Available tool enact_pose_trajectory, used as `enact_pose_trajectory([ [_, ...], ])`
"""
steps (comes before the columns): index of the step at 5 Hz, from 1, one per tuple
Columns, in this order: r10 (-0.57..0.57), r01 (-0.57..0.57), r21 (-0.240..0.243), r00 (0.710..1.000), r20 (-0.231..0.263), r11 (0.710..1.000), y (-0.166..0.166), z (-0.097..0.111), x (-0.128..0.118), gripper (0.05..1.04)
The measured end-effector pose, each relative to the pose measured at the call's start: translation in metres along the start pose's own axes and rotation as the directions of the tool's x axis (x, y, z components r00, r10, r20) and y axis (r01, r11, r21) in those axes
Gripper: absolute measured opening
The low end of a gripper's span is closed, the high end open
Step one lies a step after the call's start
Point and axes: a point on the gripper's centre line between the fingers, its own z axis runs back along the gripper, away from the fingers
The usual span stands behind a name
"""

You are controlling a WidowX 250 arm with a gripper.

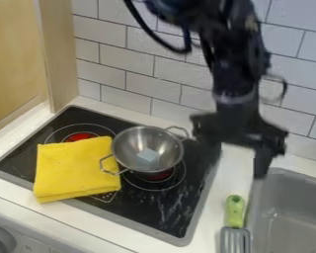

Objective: Moved the thing

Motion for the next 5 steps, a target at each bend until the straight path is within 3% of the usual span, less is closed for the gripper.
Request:
enact_pose_trajectory([
  [2, 0.029, -0.023, -0.046, 0.990, 0.137, 0.999, 0.008, 0.065, 0.008, 0.999],
  [3, 0.070, -0.061, -0.058, 0.982, 0.176, 0.996, 0.020, 0.088, 0.007, 0.999],
  [5, 0.064, -0.055, -0.056, 0.982, 0.177, 0.997, 0.021, 0.089, 0.007, 0.999],
])
